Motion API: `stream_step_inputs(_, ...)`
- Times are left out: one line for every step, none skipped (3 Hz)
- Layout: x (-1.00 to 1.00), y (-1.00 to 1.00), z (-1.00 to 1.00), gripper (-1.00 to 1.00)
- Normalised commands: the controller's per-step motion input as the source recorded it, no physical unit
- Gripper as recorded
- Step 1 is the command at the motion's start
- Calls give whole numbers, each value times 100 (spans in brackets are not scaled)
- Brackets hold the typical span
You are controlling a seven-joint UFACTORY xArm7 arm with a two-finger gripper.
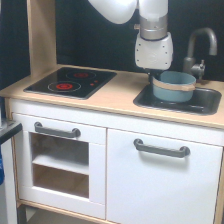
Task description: Place the pot in the sink
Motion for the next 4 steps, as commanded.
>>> stream_step_inputs(3,3,-34,4)
stream_step_inputs(1,3,-32,18)
stream_step_inputs(-2,-7,-15,83)
stream_step_inputs(-2,-10,15,98)
